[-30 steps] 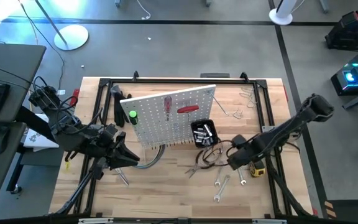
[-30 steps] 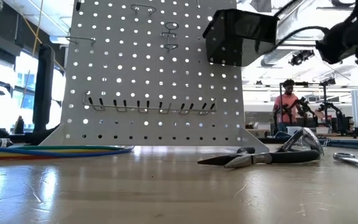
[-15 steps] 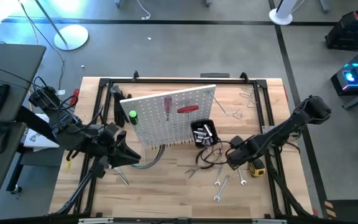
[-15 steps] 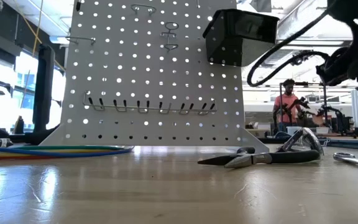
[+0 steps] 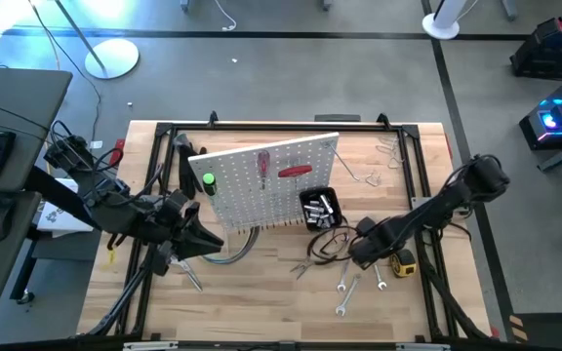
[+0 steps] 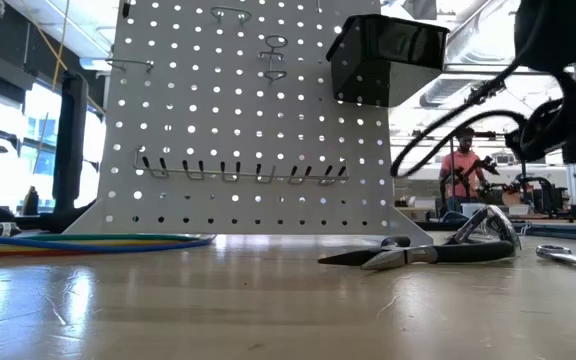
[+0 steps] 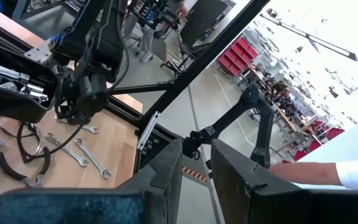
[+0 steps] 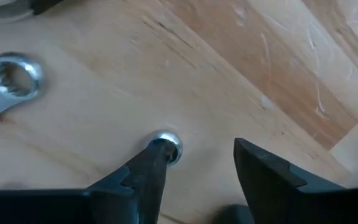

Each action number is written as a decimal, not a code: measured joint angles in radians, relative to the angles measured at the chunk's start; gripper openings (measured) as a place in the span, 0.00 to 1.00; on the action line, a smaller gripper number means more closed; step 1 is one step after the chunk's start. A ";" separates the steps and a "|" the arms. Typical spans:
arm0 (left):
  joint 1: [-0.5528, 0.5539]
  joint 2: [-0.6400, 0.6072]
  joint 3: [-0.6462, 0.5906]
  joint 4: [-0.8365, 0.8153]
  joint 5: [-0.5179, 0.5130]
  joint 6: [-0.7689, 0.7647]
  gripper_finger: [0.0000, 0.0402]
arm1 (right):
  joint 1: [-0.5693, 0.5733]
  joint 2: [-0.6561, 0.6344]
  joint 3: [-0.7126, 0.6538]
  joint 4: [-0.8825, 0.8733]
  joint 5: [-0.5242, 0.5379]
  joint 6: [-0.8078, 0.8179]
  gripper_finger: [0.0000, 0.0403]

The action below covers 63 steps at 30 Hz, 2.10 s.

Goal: Hang tools onto peg board
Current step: Hang the wrench on the peg board

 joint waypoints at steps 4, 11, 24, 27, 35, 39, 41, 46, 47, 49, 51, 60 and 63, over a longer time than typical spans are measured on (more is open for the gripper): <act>0.000 0.000 0.000 0.000 0.000 0.000 0.19 | 0.000 0.054 0.005 0.010 -0.005 -0.001 0.45; 0.000 0.000 0.000 -0.005 0.000 0.001 0.19 | 0.000 0.120 0.015 0.031 -0.002 -0.051 0.24; -0.001 -0.004 0.000 0.193 0.053 0.141 0.19 | 0.013 0.076 0.110 -0.172 0.214 0.011 0.00; 0.000 -0.008 0.000 0.307 0.052 0.224 0.19 | 0.026 0.047 0.156 -0.247 0.252 0.033 0.00; -0.002 -0.017 0.000 0.485 0.069 0.362 0.19 | 0.039 -0.031 0.283 -0.425 0.403 0.125 0.00; 0.003 -0.017 0.001 0.495 0.061 0.376 0.19 | 0.057 -0.061 0.374 -0.515 0.512 0.196 0.00; 0.010 -0.016 0.001 0.482 0.053 0.383 0.19 | 0.068 -0.083 0.432 -0.564 0.566 0.226 0.00; 0.025 -0.016 0.001 0.455 0.049 0.403 0.19 | 0.114 -0.098 0.583 -0.624 0.709 0.247 0.00; 0.030 -0.016 0.001 0.449 0.047 0.403 0.19 | 0.122 -0.098 0.611 -0.639 0.723 0.246 0.00; 0.041 -0.016 0.001 0.430 0.041 0.392 0.19 | 0.140 -0.098 0.661 -0.645 0.748 0.231 0.00; 0.054 -0.016 0.001 0.408 0.031 0.376 0.19 | 0.158 -0.096 0.711 -0.667 0.765 0.213 0.00; 0.097 -0.006 0.001 0.369 0.024 0.351 0.19 | 0.187 -0.098 0.815 -0.681 0.778 0.117 0.00; 0.098 -0.006 0.001 0.324 0.023 0.313 0.19 | 0.186 -0.098 0.768 -0.682 0.769 0.160 0.00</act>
